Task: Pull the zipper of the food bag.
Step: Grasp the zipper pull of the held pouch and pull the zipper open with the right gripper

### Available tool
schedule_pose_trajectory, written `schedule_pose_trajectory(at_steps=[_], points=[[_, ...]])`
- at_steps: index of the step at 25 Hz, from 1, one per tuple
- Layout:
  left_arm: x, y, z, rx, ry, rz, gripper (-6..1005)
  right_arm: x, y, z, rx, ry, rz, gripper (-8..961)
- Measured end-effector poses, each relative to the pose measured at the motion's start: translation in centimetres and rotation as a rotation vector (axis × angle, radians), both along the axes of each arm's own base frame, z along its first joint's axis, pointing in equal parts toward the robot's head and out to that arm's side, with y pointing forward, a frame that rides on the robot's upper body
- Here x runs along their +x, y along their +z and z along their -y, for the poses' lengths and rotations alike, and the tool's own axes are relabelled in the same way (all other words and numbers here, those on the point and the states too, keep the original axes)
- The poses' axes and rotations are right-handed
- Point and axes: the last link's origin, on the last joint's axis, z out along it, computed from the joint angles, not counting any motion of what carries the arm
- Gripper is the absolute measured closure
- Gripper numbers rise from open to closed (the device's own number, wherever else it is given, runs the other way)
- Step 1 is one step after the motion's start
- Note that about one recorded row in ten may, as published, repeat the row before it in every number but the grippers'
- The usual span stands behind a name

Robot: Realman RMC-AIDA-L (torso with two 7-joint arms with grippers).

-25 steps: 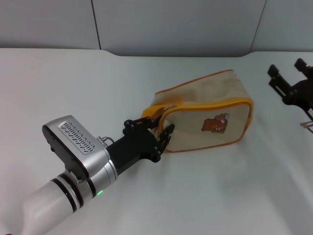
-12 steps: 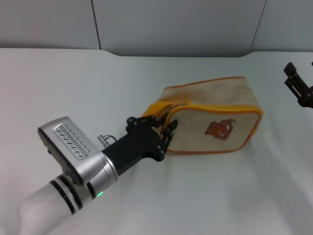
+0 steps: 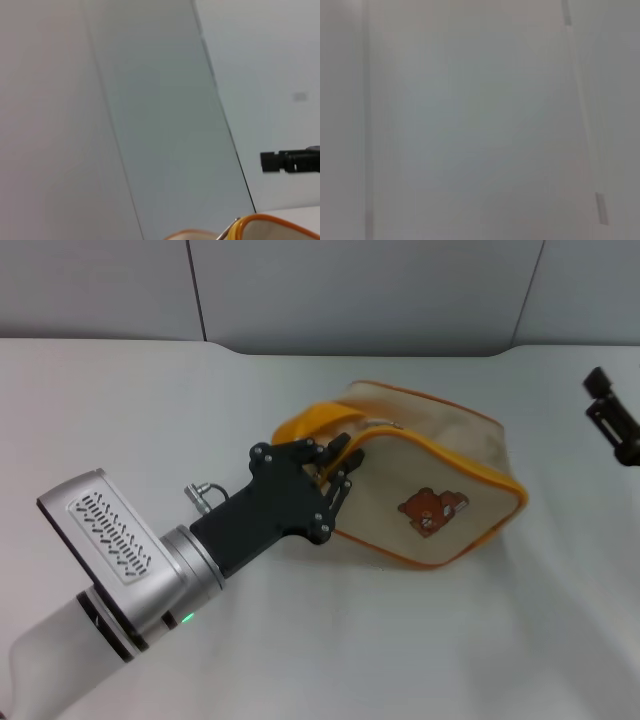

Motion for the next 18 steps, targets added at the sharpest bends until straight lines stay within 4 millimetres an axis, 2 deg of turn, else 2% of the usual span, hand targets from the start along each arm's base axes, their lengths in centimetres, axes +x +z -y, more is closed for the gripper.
schedule_pose_trajectory(at_steps=[9, 18], points=[[1.2, 0.4, -1.3, 0.038, -0.084, -0.041, 877, -2.4, -2.4, 0.5, -0.09, 0.189, 0.181, 225], [1.4, 1.0, -1.8, 0.057, -0.117, -0.042, 879, -3.0, -4.5, 0.2, -0.138, 0.209, 0.273, 235]])
